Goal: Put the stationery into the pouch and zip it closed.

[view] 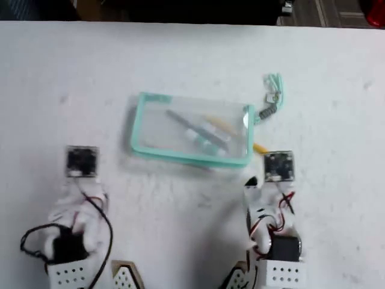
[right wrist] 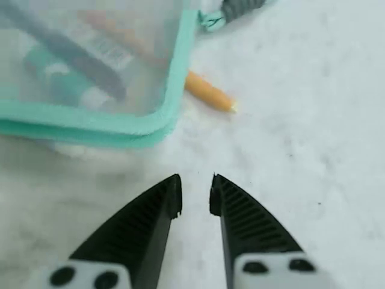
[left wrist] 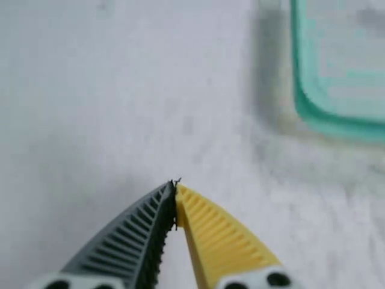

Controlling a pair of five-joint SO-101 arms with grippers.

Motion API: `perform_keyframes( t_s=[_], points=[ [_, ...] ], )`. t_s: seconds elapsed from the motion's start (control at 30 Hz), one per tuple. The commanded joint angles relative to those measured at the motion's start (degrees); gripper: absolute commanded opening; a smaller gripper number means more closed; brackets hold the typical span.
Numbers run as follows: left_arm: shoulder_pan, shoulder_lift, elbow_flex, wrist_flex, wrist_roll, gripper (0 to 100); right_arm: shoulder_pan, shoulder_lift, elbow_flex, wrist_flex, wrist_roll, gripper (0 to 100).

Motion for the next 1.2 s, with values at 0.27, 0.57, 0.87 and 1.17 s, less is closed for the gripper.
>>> perform_keyframes(
  t_s=[0.27, 0.57, 0.87, 1.17],
  points=[
    [-5.93, -0.48, -9.14, -15.03, -0.79, 2, 9.27, -0.22, 0.53, -5.23, 0.53, 8.1],
    [2.33, -0.31, -15.38, -19.34, -3.60, 2, 9.27, -0.22, 0.53, -5.23, 0.53, 8.1],
    [14.02, 5.14, -25.05, -16.88, -5.45, 2, 6.37, -0.13, 0.53, -5.05, 0.53, 8.1],
    [20.18, 43.65, -46.95, -15.30, -1.76, 2, 6.46, -0.13, 0.53, -3.12, 0.53, 8.0]
  ],
)
